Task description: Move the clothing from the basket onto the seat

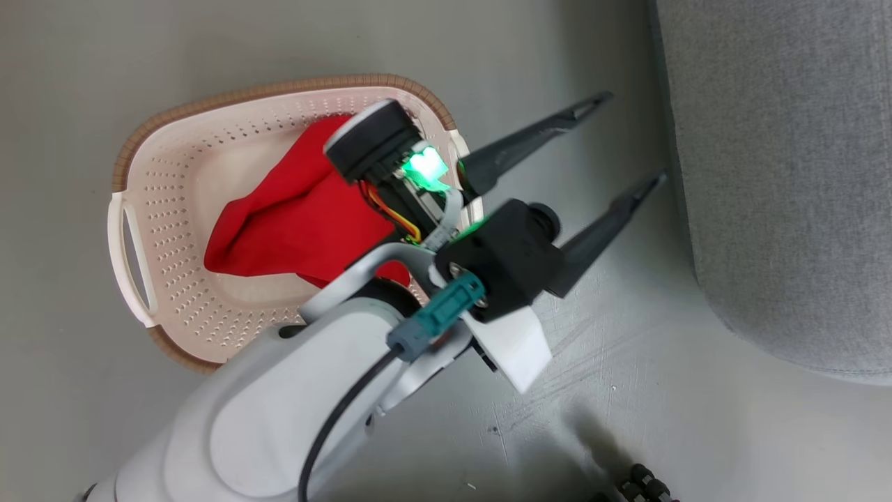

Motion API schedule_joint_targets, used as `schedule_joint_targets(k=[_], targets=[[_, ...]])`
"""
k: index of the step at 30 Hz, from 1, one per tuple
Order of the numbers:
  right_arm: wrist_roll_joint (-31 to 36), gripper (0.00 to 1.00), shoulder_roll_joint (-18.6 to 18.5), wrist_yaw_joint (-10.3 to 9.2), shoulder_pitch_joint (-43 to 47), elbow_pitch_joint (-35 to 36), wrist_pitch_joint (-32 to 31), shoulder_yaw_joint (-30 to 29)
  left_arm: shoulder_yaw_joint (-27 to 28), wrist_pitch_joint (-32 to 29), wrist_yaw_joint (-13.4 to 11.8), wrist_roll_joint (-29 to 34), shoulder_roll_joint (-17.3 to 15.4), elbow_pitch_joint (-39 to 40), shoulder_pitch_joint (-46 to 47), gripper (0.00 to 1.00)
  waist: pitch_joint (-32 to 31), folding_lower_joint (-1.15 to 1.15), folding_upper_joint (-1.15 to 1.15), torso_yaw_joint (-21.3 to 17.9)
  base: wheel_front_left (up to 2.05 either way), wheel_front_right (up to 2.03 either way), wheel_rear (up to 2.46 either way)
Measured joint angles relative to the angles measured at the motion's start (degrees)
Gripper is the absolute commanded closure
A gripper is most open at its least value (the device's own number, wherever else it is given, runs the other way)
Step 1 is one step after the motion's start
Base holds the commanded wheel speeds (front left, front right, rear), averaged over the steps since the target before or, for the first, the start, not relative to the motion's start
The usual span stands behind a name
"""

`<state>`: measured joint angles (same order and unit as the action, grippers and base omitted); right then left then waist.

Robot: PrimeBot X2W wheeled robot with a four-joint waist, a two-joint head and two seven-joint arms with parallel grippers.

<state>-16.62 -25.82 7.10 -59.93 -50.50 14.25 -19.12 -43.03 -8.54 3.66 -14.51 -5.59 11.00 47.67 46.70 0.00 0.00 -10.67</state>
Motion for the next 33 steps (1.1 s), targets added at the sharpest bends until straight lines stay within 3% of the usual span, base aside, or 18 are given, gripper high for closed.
schedule_joint_targets(k=[15,23,33], targets=[[2.54,0.00,5.93,-0.01,8.14,13.30,0.20,5.82,4.11,4.72,-3.09,0.10,-1.54,-1.74,-2.30,0.00,-4.55,0.00,0.00,0.14,0.00,0.00,0.00],[3.57,0.00,10.12,0.00,10.49,21.80,0.21,11.84,6.14,7.67,-4.89,-0.11,-1.65,-2.25,-5.19,0.00,-7.72,0.00,0.00,0.91,0.00,0.00,0.00],[4.45,0.00,13.07,-0.01,15.72,24.68,0.21,20.13,10.42,11.31,-8.73,-1.63,-1.93,-3.24,-10.79,0.00,-11.99,0.00,0.00,3.00,0.00,0.00,0.00]])
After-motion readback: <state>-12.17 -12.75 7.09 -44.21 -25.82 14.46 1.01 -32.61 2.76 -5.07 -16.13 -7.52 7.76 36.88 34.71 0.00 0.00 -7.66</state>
